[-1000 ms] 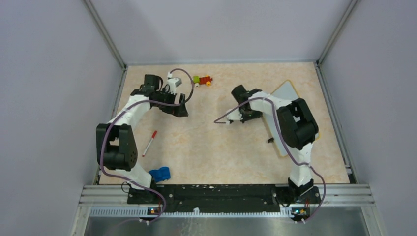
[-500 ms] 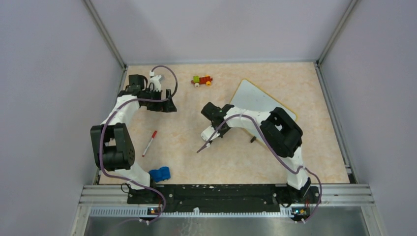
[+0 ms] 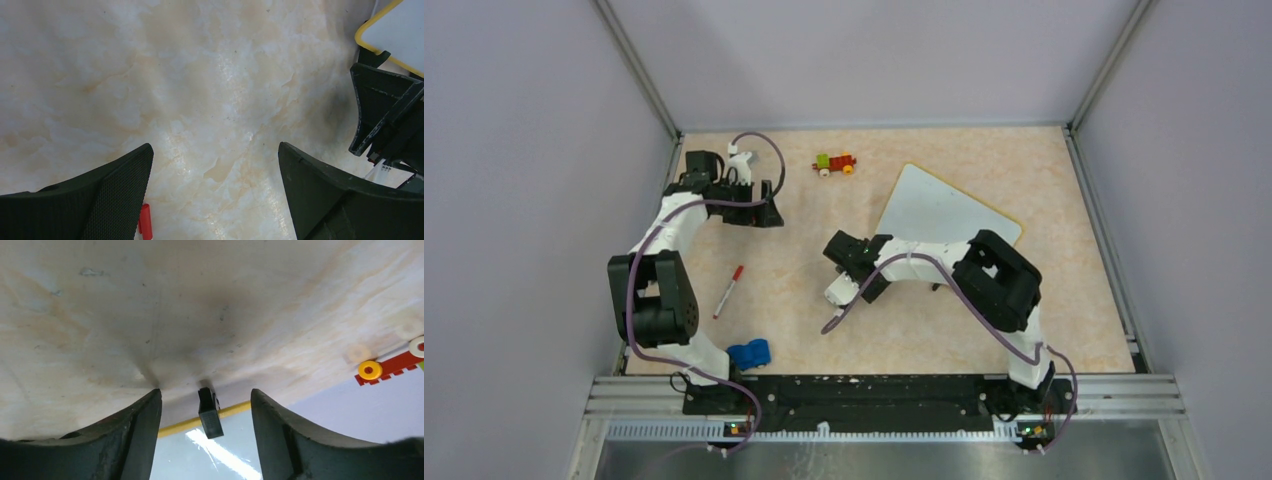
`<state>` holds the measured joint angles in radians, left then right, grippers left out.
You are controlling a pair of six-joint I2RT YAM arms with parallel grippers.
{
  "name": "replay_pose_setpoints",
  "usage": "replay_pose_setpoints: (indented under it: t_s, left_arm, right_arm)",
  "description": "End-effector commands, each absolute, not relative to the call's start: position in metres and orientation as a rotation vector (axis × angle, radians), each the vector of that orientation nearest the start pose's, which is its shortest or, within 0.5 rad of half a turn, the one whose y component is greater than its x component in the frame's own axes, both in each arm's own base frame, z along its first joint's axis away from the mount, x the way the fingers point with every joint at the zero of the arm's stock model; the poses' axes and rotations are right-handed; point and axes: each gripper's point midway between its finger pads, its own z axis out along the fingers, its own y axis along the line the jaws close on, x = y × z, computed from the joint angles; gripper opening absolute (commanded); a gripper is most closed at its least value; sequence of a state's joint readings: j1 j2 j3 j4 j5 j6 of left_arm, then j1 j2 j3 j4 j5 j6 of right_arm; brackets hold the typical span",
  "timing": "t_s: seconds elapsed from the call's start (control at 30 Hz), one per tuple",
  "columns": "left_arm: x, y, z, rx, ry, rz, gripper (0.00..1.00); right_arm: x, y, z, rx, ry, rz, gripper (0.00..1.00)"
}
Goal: Write a sentence on the whiteboard
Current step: Move the whiteboard to the center of the board.
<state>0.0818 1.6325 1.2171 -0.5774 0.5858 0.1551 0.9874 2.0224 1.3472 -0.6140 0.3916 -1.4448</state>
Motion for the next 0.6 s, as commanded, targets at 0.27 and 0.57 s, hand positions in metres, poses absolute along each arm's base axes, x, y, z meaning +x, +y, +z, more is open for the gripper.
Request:
replay_pose_setpoints:
  t_s: [0.27,0.57]
  left_arm:
    - [0.397,-0.055,0.153,0.295,2.334,-0.567,0.99]
    - [0.402,-0.046,0.160,0.227,2.317,-0.499,0.99]
  right_arm:
    - [0.297,0.337,0.137,-1.946,1.621,-0.207,0.73]
    - [0.286,0.295,0.161,-1.127,2.129,0.219,0.60]
